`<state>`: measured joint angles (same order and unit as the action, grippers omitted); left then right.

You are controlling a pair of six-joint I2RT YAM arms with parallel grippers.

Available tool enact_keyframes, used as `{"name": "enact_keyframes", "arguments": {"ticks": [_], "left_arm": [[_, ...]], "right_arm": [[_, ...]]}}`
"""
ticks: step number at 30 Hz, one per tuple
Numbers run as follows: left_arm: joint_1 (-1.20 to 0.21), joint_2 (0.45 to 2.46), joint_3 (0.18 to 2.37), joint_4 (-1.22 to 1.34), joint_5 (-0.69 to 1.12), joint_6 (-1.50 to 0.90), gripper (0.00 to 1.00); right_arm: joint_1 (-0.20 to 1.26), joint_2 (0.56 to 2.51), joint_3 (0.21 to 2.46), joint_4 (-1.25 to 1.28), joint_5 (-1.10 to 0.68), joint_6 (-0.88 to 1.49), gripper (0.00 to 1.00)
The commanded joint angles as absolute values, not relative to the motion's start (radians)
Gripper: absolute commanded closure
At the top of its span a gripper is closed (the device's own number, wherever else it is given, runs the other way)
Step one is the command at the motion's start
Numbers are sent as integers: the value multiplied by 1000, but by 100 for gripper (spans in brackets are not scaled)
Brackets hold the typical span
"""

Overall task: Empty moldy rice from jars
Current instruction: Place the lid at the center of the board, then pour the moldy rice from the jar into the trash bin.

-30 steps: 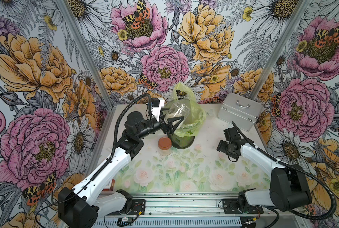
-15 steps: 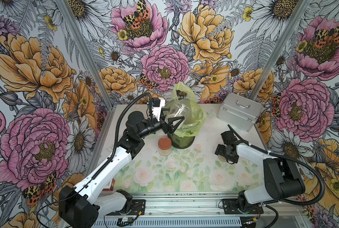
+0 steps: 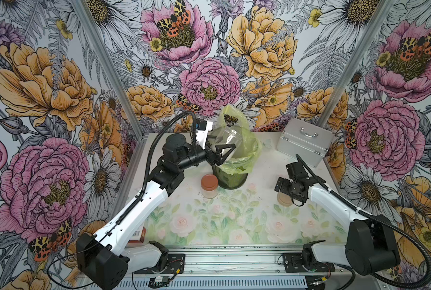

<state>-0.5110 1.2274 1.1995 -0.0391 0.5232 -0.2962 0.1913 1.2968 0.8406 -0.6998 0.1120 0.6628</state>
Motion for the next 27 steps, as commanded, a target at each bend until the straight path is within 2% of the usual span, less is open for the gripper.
{"name": "enact_keyframes", "arguments": {"ticks": [1, 14, 27], "left_arm": [[-512, 1235, 1284, -101, 487, -268, 100], [-505, 1339, 1480, -412, 428, -281, 100], [-452, 1538, 1793, -709, 409, -370, 100]], "right_arm": [[219, 1237, 938, -778, 123, 613, 1], [378, 1198, 1327, -864, 77, 618, 0], [438, 1230, 1504, -862, 79, 619, 0]]}}
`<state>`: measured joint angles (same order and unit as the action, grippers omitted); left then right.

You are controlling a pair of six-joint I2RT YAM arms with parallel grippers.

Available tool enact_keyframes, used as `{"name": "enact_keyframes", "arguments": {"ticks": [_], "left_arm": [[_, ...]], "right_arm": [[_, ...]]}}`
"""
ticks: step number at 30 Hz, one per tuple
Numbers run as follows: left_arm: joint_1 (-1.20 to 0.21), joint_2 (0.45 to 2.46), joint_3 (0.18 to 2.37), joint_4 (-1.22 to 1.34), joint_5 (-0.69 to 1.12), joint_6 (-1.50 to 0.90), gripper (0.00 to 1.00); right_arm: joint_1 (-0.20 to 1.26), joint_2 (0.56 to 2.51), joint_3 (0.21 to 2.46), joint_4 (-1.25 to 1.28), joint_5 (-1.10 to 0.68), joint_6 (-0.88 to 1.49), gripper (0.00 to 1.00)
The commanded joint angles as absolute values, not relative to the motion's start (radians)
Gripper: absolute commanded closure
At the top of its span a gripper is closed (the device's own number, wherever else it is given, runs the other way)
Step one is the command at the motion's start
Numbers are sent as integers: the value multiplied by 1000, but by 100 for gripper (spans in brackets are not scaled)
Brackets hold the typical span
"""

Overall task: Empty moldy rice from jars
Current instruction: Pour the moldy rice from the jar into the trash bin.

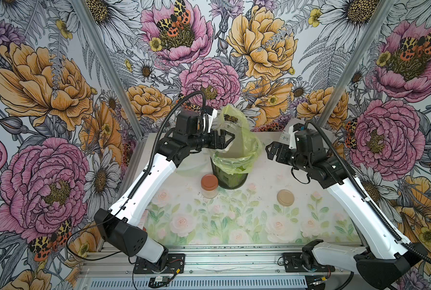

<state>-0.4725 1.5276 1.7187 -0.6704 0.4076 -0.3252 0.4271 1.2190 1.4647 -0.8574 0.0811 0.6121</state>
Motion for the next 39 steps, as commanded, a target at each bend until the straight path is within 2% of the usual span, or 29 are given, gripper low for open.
{"name": "enact_keyframes", "arguments": {"ticks": [1, 12, 31, 39], "left_arm": [[-450, 1551, 1816, -729, 411, -379, 100], [-451, 1693, 2018, -913, 475, -516, 100], [-335, 1872, 2182, -928, 742, -867, 100], [-325, 1890, 2164, -932, 819, -962, 100]], "right_arm": [[445, 1236, 1512, -862, 82, 616, 0], [487, 1288, 1531, -834, 96, 609, 0], [508, 1268, 1410, -729, 112, 651, 0], [510, 1256, 1360, -702, 136, 665, 0]]}}
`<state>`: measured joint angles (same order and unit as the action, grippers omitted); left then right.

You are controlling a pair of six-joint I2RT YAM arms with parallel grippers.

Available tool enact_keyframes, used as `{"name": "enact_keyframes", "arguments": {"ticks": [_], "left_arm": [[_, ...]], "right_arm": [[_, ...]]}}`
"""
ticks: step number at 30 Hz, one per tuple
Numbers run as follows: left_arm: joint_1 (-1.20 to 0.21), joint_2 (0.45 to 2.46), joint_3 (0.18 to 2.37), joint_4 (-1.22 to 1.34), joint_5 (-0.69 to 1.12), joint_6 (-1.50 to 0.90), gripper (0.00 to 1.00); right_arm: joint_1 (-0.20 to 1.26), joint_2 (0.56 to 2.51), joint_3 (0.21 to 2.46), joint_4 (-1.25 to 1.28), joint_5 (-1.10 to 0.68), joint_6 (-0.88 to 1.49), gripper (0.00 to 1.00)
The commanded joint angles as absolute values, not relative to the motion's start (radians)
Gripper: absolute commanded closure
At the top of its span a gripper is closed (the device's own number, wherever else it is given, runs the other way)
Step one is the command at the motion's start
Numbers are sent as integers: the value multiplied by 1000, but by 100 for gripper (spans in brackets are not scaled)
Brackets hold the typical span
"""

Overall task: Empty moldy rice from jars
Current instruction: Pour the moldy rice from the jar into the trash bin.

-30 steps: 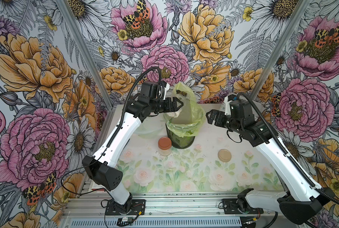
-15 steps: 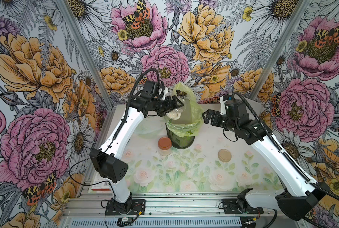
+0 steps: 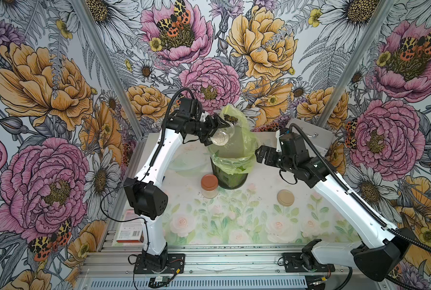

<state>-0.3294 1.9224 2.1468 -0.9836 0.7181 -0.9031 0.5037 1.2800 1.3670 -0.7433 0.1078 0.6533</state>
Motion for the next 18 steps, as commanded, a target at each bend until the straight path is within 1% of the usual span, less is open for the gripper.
{"name": "enact_keyframes", "arguments": {"ticks": [1, 13, 18], "left_arm": [[-326, 1890, 2155, -931, 828, -970, 100], [-316, 1922, 2177, -1013, 924, -1054, 100], [-314, 1967, 2239, -1061, 942, -1067, 100]], "right_arm": [[509, 1257, 1356, -699, 135, 667, 0], [510, 1262, 1302, -655, 140, 680, 1], [508, 1260, 1299, -646, 149, 678, 0]]}}
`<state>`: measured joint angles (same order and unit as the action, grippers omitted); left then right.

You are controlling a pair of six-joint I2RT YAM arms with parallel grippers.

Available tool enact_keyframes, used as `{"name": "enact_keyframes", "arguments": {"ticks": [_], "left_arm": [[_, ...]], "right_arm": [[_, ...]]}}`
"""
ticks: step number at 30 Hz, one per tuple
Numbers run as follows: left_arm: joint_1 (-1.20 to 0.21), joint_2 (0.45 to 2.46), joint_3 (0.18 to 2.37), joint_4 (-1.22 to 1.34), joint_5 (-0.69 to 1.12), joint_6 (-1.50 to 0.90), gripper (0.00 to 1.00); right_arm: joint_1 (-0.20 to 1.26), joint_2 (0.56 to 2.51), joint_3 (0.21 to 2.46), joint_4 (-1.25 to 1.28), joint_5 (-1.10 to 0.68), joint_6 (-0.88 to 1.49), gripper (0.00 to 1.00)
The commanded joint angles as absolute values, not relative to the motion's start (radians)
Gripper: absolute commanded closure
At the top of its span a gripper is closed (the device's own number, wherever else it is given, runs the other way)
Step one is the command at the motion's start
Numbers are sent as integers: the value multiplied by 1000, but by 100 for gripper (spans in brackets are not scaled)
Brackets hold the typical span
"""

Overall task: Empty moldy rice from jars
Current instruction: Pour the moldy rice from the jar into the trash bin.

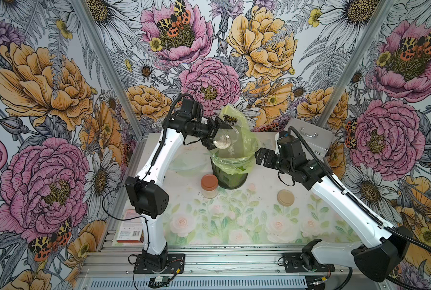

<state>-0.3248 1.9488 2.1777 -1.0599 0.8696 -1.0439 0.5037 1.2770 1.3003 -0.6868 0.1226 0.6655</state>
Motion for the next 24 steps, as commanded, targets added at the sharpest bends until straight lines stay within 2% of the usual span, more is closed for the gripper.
{"name": "enact_keyframes", "arguments": {"ticks": [1, 11, 24], "left_arm": [[-315, 1977, 2253, -1069, 946, -1069, 100], [-332, 2034, 2306, -1141, 928, -1067, 100], [-341, 2103, 2481, -1391, 833, -992, 100]], "right_arm": [[507, 1262, 1296, -646, 154, 680, 0], [473, 1255, 1275, -634, 154, 692, 0], [459, 1262, 1270, -601, 117, 694, 0]]}}
